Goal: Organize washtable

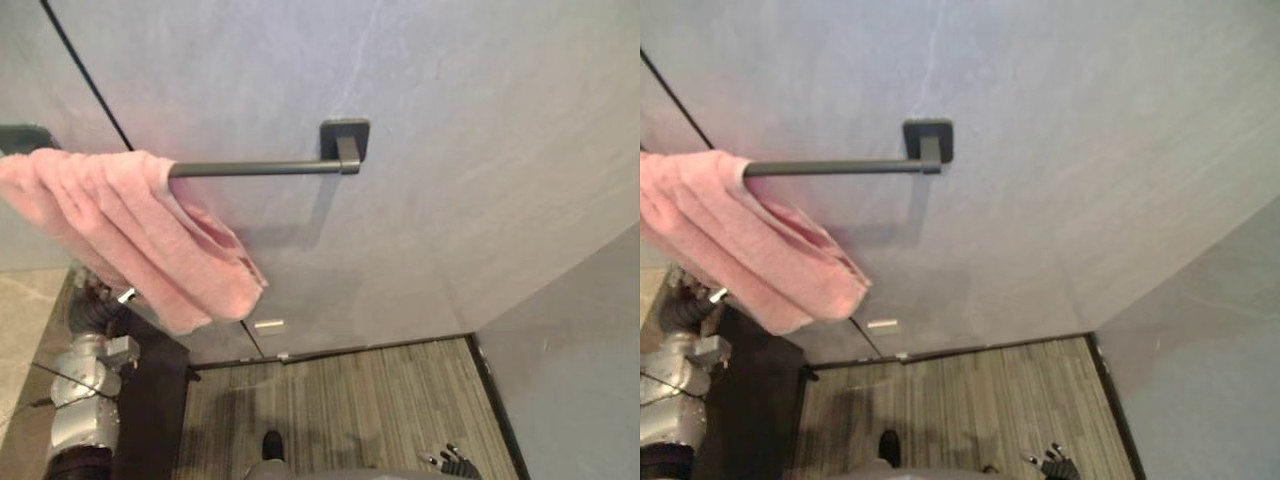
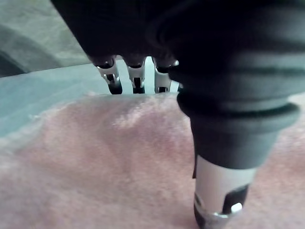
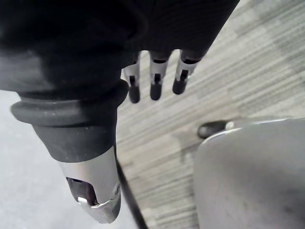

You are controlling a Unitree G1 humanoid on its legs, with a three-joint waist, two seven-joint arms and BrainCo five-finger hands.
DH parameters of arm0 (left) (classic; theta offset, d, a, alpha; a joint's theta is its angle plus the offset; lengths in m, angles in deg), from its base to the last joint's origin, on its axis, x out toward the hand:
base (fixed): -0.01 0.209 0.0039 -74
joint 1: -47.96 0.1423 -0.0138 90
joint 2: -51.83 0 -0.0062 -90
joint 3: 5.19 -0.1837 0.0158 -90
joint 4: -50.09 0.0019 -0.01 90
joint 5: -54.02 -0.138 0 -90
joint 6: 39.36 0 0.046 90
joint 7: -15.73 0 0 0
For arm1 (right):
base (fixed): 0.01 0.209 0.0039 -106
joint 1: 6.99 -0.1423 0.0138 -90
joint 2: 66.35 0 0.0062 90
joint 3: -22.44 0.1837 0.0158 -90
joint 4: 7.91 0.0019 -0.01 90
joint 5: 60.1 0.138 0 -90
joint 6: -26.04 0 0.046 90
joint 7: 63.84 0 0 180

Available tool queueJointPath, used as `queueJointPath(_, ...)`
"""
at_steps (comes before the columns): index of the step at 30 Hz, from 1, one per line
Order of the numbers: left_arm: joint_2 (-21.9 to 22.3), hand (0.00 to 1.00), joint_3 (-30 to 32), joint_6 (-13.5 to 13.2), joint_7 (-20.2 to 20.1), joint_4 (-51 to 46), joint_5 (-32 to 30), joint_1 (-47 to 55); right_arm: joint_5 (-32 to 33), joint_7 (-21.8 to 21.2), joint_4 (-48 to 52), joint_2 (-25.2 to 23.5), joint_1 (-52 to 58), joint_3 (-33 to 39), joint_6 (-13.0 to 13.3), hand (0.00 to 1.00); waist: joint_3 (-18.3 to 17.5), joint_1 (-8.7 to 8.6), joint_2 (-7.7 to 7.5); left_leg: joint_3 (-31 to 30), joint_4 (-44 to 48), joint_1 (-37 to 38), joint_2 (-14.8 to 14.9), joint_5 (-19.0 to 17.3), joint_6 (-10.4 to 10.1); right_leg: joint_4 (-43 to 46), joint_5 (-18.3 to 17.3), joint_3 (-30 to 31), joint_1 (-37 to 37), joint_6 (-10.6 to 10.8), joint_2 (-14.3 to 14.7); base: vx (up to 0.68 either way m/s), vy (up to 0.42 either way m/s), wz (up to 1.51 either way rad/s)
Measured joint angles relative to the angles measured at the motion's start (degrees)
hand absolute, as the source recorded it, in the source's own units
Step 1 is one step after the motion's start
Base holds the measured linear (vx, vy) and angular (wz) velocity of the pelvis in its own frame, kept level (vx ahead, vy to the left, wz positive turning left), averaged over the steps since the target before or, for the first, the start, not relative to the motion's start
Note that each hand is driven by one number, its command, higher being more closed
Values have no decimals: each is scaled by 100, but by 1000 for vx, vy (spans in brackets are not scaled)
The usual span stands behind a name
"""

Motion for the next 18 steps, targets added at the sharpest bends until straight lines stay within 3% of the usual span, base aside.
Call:
queueJointPath(7, 10, 100, -70, 59, -112, -4, 0, -85, -23, 4, -59, 27, -60, -1, -14, 0, 34, -193, 44, 90, -3, 73, 2, -17, 18, 0, 5, 76, 0, -9, -9, -28, 0, -9)
queueJointPath(18, 10, 100, -41, 55, -102, -69, -2, -85, -26, 17, 17, 30, -75, 94, -16, 0, 97, -161, -33, 126, -2, 172, -27, -82, 36, -102, 3, 97, 136, -12, -38, 5, -1, -1)
